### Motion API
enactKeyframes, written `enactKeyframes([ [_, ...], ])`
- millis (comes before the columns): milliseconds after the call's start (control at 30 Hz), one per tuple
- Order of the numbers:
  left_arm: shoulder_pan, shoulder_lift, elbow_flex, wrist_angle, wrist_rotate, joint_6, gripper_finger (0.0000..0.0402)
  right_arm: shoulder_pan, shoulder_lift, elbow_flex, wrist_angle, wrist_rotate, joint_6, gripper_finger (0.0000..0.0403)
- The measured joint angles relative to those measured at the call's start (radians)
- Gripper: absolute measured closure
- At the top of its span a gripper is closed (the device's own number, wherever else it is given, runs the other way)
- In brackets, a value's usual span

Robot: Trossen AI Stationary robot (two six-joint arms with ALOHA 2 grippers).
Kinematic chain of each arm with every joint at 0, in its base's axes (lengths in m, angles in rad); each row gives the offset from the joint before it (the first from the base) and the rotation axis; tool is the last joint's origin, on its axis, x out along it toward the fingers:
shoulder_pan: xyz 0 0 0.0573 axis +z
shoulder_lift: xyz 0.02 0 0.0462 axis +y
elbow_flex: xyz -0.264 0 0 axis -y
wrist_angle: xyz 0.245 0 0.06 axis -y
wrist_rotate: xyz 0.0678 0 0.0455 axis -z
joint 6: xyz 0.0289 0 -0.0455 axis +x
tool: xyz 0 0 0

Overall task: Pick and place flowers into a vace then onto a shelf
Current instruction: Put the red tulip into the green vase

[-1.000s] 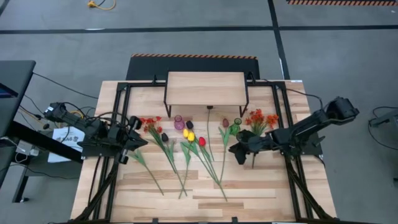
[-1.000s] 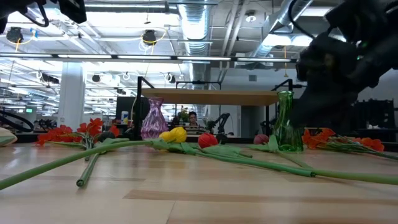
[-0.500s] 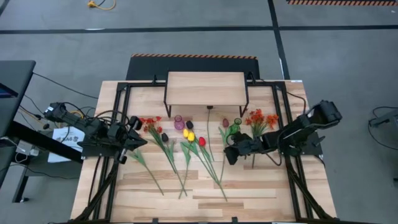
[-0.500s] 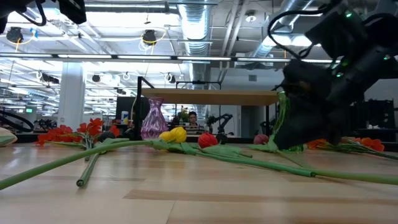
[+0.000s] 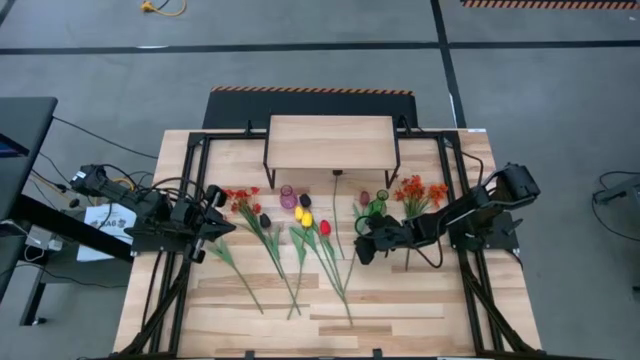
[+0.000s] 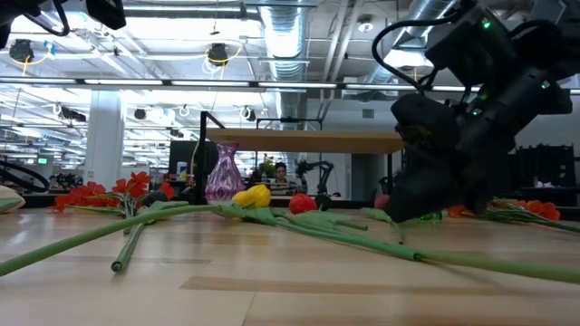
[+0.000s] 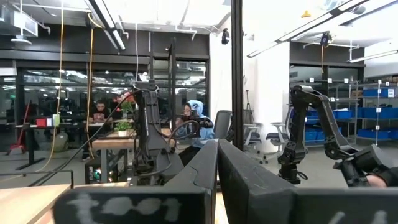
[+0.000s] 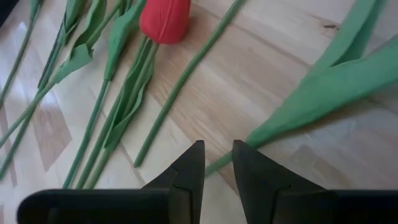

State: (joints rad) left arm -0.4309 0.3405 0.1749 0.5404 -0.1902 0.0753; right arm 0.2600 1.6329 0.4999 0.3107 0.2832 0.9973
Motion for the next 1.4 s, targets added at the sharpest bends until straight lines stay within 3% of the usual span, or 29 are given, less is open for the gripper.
enactKeyframes([
  [633,0.000,0.000,0.000,0.000,0.001,-0.007,0.0401,-0.024,-0.002,0.002,-0.066,0.036,0.166,0.0326],
  [867,0.000,0.000,0.000,0.000,0.001,-0.008,0.0401,-0.025,0.000,0.024,-0.084,0.034,0.130,0.0326],
  [1000,0.000,0.000,0.000,-0.001,0.001,-0.008,0.0401,-0.031,-0.005,0.039,-0.093,-0.022,0.087,0.0326],
  [1167,0.000,0.000,0.000,-0.001,0.001,-0.008,0.0401,-0.040,-0.065,0.086,-0.286,-0.111,0.076,0.0326],
  [1400,0.000,0.000,0.000,-0.001,0.001,-0.008,0.0401,-0.047,-0.147,0.220,-0.633,-0.098,0.083,0.0326],
])
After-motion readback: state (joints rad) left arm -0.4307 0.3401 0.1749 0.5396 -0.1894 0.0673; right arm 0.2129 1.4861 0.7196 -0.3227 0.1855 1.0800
